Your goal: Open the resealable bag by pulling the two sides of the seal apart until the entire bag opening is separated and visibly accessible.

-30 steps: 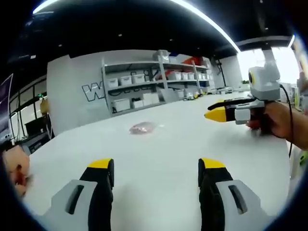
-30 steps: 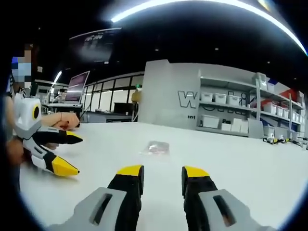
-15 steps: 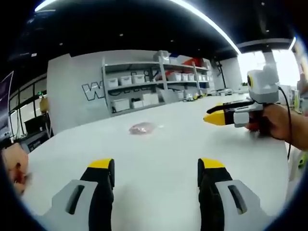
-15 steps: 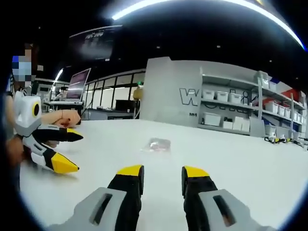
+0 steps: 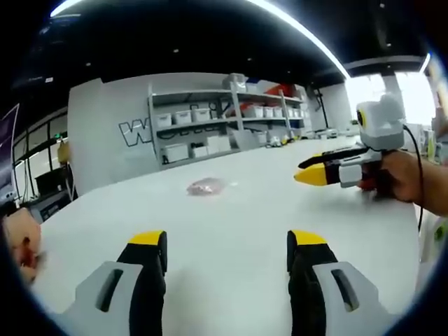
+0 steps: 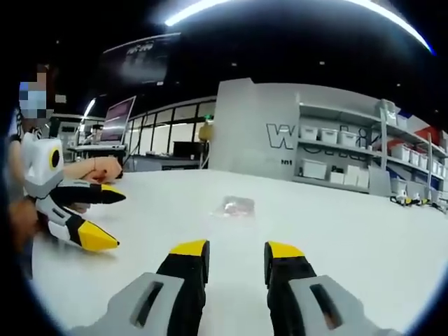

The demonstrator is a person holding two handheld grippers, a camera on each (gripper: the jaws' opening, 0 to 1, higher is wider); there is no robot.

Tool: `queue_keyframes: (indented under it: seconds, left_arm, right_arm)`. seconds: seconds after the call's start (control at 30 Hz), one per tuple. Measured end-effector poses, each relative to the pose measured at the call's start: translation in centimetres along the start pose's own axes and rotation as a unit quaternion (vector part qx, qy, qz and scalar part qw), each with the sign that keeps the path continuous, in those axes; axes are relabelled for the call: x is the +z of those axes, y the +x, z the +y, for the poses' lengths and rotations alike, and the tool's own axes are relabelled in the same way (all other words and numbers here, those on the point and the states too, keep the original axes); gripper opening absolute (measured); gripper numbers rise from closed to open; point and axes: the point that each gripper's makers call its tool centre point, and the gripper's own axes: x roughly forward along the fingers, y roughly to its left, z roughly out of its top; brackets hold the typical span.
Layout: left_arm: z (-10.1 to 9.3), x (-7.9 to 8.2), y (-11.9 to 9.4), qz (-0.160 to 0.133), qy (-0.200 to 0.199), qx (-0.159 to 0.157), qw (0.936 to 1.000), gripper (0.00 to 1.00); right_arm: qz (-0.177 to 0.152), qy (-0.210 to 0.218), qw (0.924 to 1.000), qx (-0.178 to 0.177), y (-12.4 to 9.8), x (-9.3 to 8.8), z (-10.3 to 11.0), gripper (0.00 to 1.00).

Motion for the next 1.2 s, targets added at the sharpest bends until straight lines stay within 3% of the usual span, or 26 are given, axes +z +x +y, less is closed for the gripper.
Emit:
queue_keyframes:
  seconds: [0.2,0.7,1.0,1.2]
  left_arm:
    - [0.0,0.0,0.0,0.001,0.002,0.001,1.0,0.69]
    - [0.0,0.0,0.0,0.0,0.003,0.001,1.0,0.69]
    - [0.0,0.0,0.1,0.001,0.003,0.002,1.0,0.69]
    - [0.1,0.0,0.2,0.002,0.004,0.002,1.0,0.68]
  right_arm:
    - [0.018,-0.004,0.9998,0.01,0.7,-0.4,-0.2,0.29]
    - [0.019,-0.02,0.9996,0.005,0.7,-0.5,0.0,0.29]
    - [0.029,-0.001,0.9994,0.02,2.8,-0.3,-1.2,0.28]
    - [0.037,-0.024,0.9987,0.025,4.5,0.3,-2.0,0.28]
